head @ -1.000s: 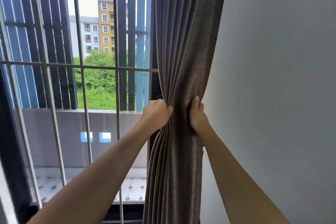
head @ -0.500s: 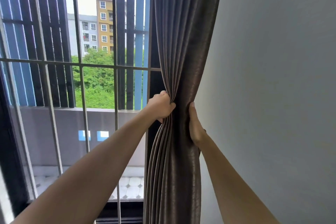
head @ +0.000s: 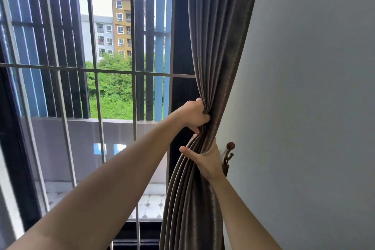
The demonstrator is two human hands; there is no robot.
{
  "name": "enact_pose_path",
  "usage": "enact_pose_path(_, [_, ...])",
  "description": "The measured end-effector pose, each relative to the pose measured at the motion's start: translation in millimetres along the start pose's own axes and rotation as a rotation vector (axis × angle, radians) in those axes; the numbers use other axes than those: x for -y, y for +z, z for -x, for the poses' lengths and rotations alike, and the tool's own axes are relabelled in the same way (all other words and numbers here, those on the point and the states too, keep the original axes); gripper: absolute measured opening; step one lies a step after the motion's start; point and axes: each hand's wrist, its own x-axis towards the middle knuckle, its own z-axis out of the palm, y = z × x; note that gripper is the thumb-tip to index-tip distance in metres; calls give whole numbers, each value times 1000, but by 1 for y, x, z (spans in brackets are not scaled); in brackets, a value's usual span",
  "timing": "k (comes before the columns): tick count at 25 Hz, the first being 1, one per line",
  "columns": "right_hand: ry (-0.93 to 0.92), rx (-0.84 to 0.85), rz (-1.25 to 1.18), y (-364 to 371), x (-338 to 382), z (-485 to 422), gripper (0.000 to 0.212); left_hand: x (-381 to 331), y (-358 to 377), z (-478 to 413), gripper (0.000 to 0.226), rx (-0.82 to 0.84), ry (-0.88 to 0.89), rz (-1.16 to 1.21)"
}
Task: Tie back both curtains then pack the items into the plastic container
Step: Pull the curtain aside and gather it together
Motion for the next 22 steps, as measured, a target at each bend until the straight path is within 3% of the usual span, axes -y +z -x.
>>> enact_pose_path(4, [73,-74,80,2,-3,-2,69,-1,5,-3,57,20,4,138])
enact_pose_path(10, [53,-115,54,3,-5,-4,63,-4,6,-6,56,73,40,163])
enact_pose_path(13, [46,-151,52,3,-7,-4,49,-2,5,-7,57,63,48,164])
enact_pose_path(18, [-12,-170,28,6,-12,-2,43,-2,4,-6,52,82,77,144])
enact_pose_path(22, [-1,-159,2,12,-15,-3,52,-4,4,-4,54,74,77,126])
